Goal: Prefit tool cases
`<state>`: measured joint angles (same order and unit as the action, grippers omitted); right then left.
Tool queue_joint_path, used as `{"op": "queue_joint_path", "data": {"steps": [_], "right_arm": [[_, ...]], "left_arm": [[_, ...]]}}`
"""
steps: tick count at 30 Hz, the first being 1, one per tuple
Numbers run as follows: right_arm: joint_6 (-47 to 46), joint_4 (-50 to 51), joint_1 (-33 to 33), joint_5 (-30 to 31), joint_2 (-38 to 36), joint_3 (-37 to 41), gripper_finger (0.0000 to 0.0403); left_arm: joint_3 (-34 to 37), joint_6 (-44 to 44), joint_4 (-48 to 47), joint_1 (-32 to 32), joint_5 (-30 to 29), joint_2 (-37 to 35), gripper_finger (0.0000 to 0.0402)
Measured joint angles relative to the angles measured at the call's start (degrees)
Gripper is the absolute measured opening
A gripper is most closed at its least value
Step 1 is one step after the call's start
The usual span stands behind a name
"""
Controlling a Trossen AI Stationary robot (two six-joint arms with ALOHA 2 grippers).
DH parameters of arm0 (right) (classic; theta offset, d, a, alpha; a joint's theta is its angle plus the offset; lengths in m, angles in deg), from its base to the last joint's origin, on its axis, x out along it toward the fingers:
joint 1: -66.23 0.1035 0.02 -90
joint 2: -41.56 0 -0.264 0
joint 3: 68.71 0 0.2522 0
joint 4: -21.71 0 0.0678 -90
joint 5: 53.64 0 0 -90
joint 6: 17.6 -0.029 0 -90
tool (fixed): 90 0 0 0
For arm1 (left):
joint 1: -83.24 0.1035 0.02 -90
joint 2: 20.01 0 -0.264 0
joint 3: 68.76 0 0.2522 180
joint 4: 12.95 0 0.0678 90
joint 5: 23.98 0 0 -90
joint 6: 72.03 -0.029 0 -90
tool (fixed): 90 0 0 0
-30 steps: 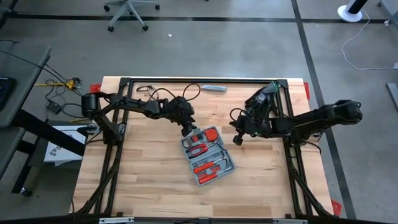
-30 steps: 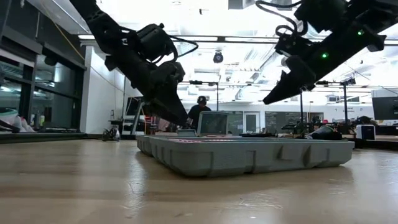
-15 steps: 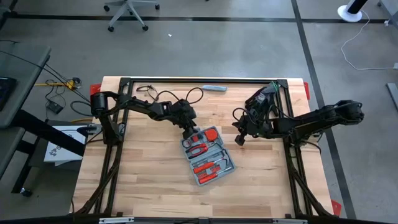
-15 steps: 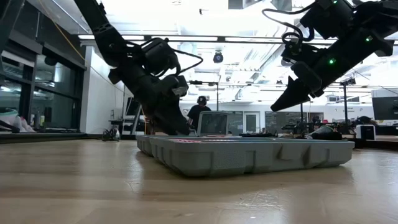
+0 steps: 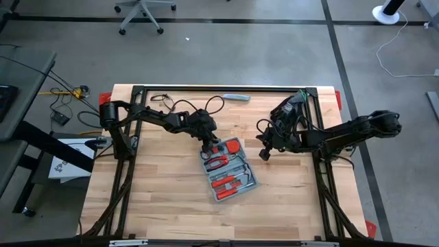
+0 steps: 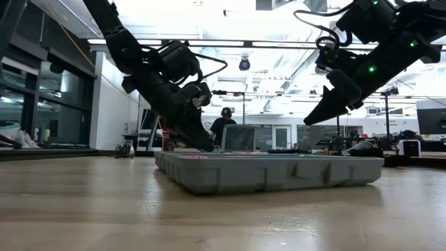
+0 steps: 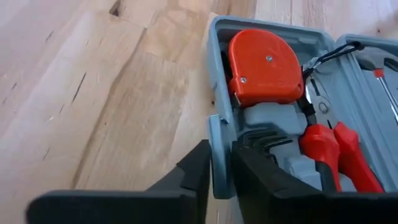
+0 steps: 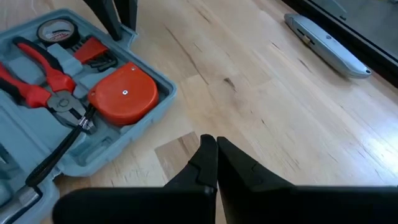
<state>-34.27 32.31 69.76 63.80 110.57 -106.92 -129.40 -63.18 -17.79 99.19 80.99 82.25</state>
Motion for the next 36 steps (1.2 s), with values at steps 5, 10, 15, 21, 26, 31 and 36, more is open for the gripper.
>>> {"op": "queue_joint_path", "data": {"steps": [5, 10, 15, 21, 26, 31, 36], "right_arm": [[0.0, 0.0, 0.0, 0.0, 0.0, 0.0, 0.0000], [0.0, 0.0, 0.0, 0.0, 0.0, 0.0, 0.0000], [-0.5, 0.4, 0.0, 0.0, 0.0, 0.0, 0.0000], [-0.5, 0.4, 0.0, 0.0, 0.0, 0.0, 0.0000], [-0.5, 0.4, 0.0, 0.0, 0.0, 0.0, 0.0000], [-0.5, 0.4, 0.0, 0.0, 0.0, 0.0, 0.0000], [-0.5, 0.4, 0.0, 0.0, 0.0, 0.0, 0.0000]], "left_arm": [[0.0, -0.6, 0.3, 0.0, 0.0, -0.1, 0.0019], [-0.1, -1.2, 0.3, 0.1, -0.2, -0.2, 0.0008], [-0.2, -1.6, 0.2, 0.1, -0.4, -0.2, 0.0033], [-0.2, -1.7, -0.2, 0.1, 0.7, -0.2, 0.0064], [-0.2, -1.6, 0.6, 0.1, 4.1, -0.2, 0.0077], [-0.2, -1.4, 1.5, 0.1, 4.3, -0.2, 0.0084], [-0.2, -1.0, 1.8, 0.1, 4.3, -0.2, 0.0084]]}}
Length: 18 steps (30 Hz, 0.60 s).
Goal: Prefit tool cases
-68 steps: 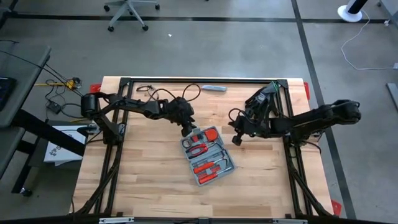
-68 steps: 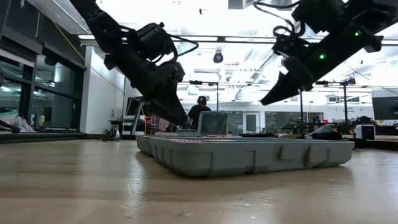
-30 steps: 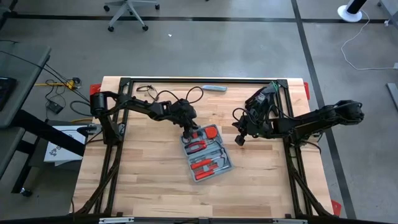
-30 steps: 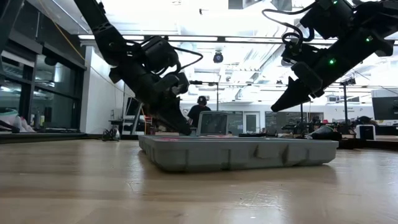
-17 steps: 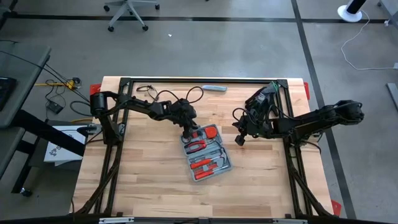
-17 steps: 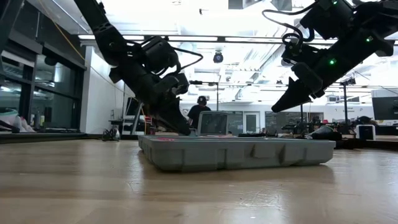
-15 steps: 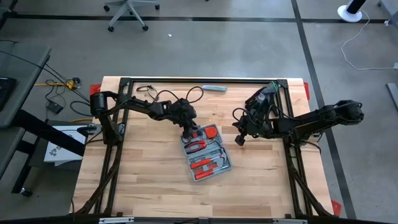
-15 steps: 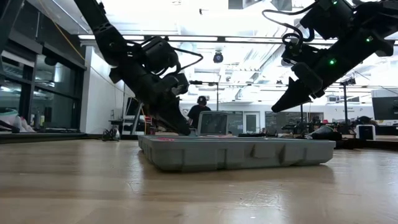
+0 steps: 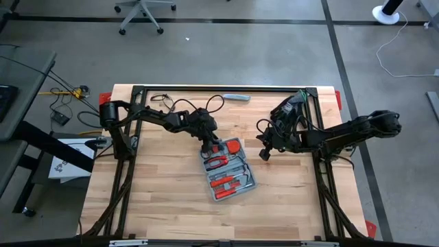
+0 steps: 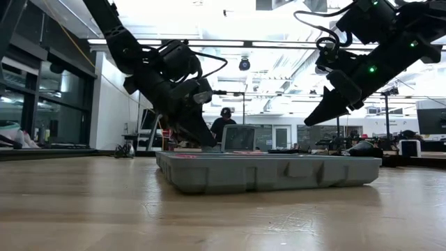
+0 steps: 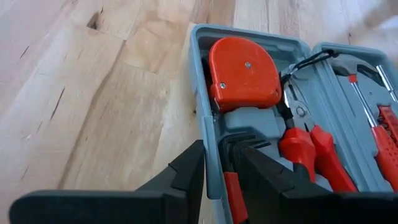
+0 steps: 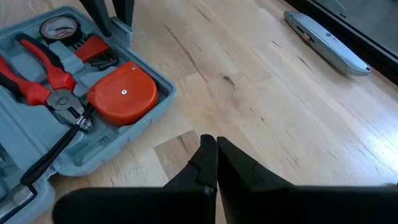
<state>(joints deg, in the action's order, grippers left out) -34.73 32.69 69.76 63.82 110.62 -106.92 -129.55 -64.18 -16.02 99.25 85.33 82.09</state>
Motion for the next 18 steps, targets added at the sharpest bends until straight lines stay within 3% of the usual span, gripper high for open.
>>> {"op": "queue_joint_path", "data": {"steps": [7, 14, 18], "right_arm": [[0.1, 0.0, 0.0, 0.0, 0.0, 0.0, 0.0000], [-0.9, 0.4, 0.0, -0.6, 0.0, 0.0, 0.0000], [-0.9, 0.4, 0.4, -4.5, 0.0, 0.0, 0.0000]], "left_arm": [[0.0, 0.5, 0.0, 0.0, -0.7, 0.0, 0.0078], [0.0, -0.1, 0.0, 0.0, -1.7, 0.0, 0.0014], [0.0, -0.5, 0.1, -0.1, -2.9, 0.0, 0.0010]]}}
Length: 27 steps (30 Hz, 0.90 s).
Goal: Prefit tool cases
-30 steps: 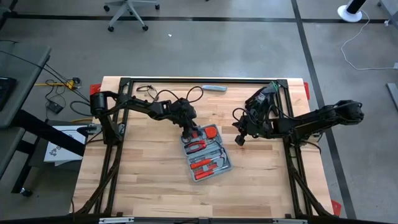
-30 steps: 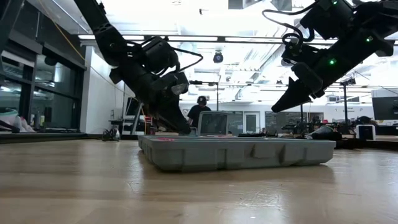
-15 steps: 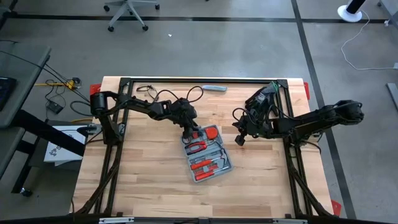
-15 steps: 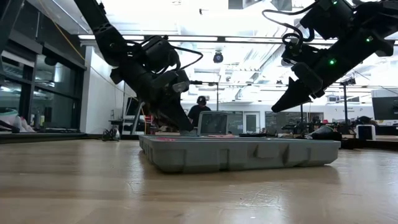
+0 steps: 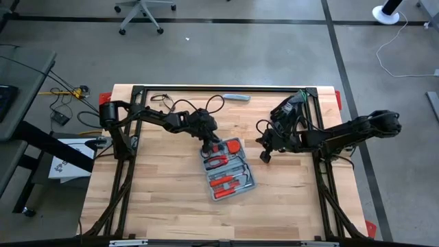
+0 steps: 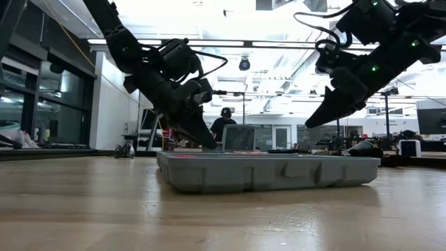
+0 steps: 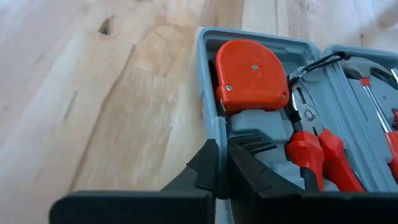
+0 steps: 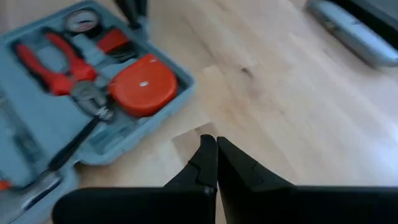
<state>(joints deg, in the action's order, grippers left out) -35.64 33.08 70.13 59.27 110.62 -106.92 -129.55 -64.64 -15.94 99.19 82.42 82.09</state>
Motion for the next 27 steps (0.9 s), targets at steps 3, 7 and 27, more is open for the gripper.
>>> {"op": "queue_joint_path", "data": {"steps": [3, 7, 27], "right_arm": [[0.0, -0.1, 1.6, -0.9, 0.0, 0.0, 0.0000], [-0.1, -1.2, 4.3, -1.9, 0.0, 0.0, 0.0000], [-5.1, -15.9, 12.0, -2.9, 16.7, 0.0, 0.0000]], "left_arm": [[0.0, -0.6, 0.1, 0.1, -1.4, 0.0, 0.0005], [0.0, -1.1, 0.5, 0.9, -2.1, 0.0, 0.0004], [-9.8, -9.4, -11.9, 5.6, -3.4, 0.0, 0.0001]]}}
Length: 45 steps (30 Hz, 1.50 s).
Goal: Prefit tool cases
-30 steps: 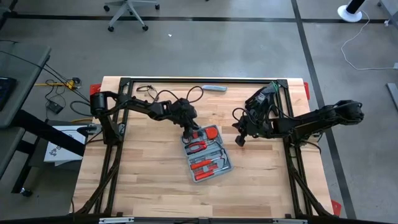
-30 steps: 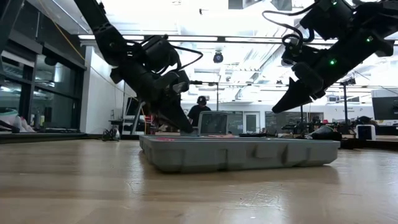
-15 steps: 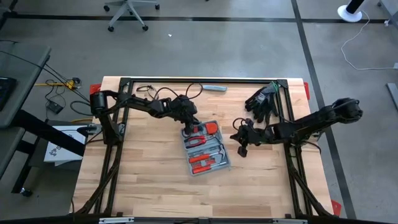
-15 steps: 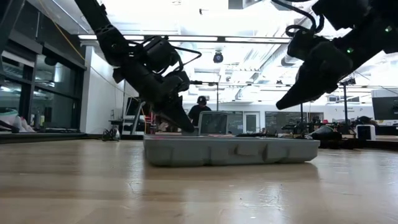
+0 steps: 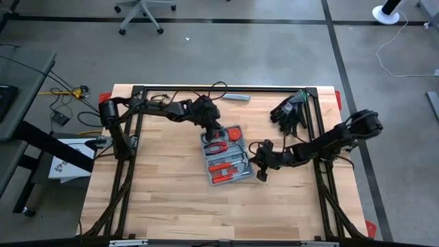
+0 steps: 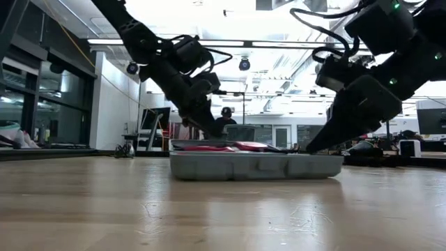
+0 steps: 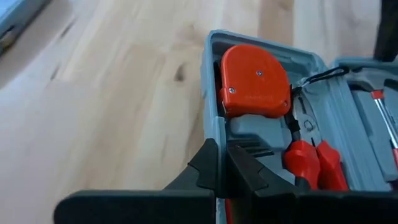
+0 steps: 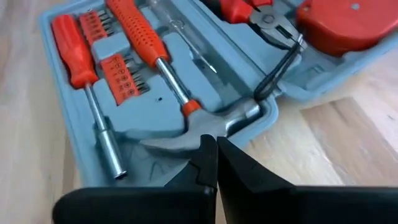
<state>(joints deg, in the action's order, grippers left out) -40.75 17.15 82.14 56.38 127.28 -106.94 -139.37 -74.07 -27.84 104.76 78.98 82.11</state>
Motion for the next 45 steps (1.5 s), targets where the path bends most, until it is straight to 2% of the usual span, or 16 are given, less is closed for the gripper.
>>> {"op": "queue_joint_path", "data": {"steps": [4, 10, 17, 24, 31, 45], "right_arm": [[0.1, 0.2, 1.4, 3.5, -3.2, 0.0, 0.0000], [-0.9, 4.8, 1.5, 2.5, -5.8, 0.0, 0.0000], [-2.4, 5.7, 1.5, 0.9, -2.9, 0.0, 0.0000], [-2.5, 1.0, 1.5, 1.0, 1.4, 0.0, 0.0000], [-2.2, -1.4, 1.5, 1.4, 1.2, 0.0, 0.0000], [-0.6, -4.1, 1.3, -3.2, 2.1, 0.0, 0.0000]], "left_arm": [[-0.4, -1.0, -1.2, 1.2, -0.2, 0.0, 0.0001], [-0.4, -1.5, -1.3, 2.6, 0.0, 0.0, 0.0000], [-0.4, -1.7, -1.3, 4.0, 1.7, 0.0, 0.0000], [-0.4, -2.7, -2.6, 5.5, 1.7, -2.5, 0.0000], [-0.4, -2.9, -4.1, 6.3, 1.7, -5.4, 0.0000], [-0.8, -1.7, -5.0, 4.6, 1.6, -6.6, 0.0000]]}}
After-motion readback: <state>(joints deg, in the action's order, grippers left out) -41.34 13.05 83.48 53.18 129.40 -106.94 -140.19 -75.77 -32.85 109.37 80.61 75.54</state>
